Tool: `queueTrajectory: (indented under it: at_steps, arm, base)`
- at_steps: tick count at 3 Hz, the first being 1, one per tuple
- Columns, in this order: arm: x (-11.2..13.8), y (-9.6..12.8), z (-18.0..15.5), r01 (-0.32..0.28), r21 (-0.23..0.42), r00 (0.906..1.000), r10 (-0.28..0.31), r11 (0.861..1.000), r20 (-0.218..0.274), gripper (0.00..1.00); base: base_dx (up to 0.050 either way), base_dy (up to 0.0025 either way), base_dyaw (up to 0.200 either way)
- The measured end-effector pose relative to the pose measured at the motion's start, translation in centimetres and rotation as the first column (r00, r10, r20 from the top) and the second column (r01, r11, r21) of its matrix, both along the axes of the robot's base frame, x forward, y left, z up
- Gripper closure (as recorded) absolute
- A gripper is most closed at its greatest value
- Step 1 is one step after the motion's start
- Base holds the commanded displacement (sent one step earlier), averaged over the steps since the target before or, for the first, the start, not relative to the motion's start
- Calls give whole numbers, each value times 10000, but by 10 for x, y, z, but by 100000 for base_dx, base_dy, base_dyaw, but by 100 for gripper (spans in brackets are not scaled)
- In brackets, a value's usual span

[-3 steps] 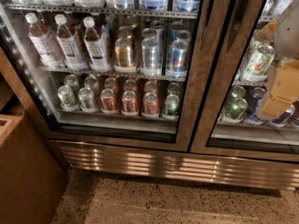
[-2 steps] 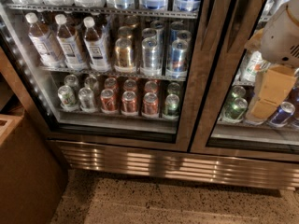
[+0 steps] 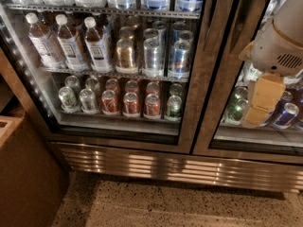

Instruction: Open left fridge door

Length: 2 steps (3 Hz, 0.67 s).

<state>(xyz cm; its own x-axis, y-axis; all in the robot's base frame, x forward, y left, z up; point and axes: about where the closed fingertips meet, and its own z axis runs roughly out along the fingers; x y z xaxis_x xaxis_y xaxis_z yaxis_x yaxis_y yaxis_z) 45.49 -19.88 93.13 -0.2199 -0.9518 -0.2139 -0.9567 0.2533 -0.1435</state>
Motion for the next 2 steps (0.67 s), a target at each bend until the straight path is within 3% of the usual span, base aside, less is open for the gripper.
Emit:
queueTrajectory:
  at_steps: [1,2]
  arm:
    - [1,0,0,-518,942,9986,521,9942,-7,0]
    - [6,-19,-6,-1474,2837,9886,1503,9475,117,0]
  base:
    - [0,0,0]
    - [0,0,0]
